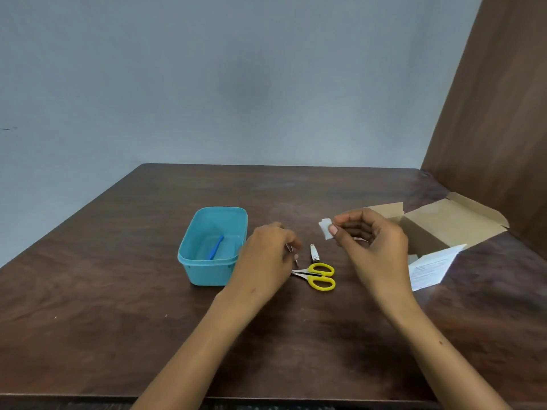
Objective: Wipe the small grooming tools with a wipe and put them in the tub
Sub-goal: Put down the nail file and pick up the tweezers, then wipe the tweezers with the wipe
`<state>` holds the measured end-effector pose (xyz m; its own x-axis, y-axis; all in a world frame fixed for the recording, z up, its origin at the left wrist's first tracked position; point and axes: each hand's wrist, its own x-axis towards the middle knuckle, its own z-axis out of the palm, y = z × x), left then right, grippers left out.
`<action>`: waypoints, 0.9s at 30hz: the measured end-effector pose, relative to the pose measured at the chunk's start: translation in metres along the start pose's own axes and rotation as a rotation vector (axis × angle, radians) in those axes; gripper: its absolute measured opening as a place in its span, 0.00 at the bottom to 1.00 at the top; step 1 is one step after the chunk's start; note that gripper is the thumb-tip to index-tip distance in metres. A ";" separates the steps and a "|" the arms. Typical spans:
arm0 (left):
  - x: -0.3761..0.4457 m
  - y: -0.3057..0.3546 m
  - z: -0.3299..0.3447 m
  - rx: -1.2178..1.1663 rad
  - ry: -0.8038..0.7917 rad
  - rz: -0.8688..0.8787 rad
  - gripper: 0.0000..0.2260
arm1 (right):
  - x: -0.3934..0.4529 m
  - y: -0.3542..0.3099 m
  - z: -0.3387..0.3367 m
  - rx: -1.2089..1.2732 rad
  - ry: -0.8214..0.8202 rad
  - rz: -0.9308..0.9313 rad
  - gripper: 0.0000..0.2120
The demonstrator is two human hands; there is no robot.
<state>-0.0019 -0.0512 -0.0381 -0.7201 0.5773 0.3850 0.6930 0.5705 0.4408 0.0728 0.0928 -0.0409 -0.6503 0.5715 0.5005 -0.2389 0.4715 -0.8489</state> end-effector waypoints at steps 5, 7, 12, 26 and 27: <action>-0.002 -0.003 0.004 0.104 -0.166 -0.011 0.08 | -0.005 0.007 -0.002 -0.047 -0.019 -0.029 0.06; -0.003 -0.002 0.007 0.151 -0.208 0.002 0.09 | -0.006 0.009 -0.002 -0.052 -0.023 -0.034 0.06; -0.004 -0.004 0.009 0.140 -0.254 0.002 0.08 | -0.008 0.013 -0.001 -0.051 -0.025 -0.047 0.07; 0.024 0.001 0.021 0.111 -0.098 -0.265 0.14 | -0.009 0.013 -0.002 -0.058 -0.031 -0.038 0.06; 0.025 0.002 0.022 0.123 -0.119 -0.270 0.16 | -0.009 0.013 -0.003 -0.058 -0.030 -0.038 0.06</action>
<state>-0.0180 -0.0228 -0.0453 -0.8745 0.4553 0.1669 0.4815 0.7746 0.4100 0.0776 0.0953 -0.0559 -0.6628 0.5325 0.5265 -0.2224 0.5314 -0.8174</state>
